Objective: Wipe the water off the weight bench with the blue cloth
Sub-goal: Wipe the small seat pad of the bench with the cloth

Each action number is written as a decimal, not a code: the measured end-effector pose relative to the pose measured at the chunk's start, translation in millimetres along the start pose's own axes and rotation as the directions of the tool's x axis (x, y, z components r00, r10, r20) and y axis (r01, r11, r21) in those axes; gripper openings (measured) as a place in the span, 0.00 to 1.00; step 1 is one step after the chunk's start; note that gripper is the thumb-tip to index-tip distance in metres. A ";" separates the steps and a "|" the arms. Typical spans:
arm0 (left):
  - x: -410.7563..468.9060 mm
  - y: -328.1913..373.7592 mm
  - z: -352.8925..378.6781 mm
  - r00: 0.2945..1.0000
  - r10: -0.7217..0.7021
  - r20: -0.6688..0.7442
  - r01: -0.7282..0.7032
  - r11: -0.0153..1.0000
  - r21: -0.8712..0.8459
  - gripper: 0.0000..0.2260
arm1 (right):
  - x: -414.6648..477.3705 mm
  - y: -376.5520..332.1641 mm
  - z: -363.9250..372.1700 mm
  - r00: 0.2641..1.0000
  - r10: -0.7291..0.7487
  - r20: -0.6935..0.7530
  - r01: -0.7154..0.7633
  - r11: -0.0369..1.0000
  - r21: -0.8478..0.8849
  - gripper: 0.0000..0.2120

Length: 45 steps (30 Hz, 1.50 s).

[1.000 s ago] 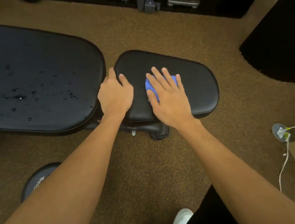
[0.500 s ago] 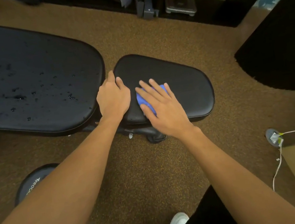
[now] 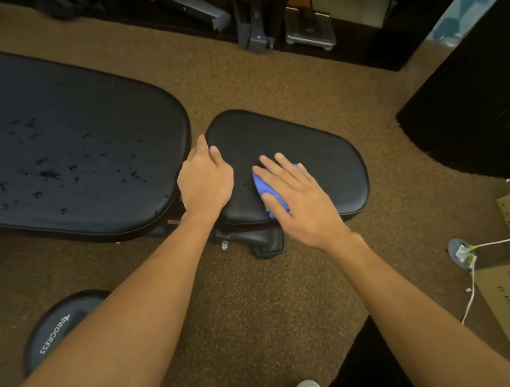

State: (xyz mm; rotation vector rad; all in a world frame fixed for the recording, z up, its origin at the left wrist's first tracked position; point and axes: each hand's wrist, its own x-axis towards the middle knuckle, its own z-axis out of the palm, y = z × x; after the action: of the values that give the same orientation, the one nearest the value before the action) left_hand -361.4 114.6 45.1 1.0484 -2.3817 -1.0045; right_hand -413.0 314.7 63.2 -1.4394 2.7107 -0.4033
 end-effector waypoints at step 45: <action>-0.9 9.6 -2.5 0.981 -0.192 -0.029 0.181 0.959 -0.219 0.25 | 19.7 26.2 5.0 0.974 -0.224 -0.006 0.224 0.974 -0.035 0.26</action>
State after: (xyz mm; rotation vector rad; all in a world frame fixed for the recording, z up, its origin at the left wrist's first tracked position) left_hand -364.2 118.7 53.8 1.2163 -2.1061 -1.2549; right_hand -444.6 311.5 53.5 -1.7651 2.5816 -0.3751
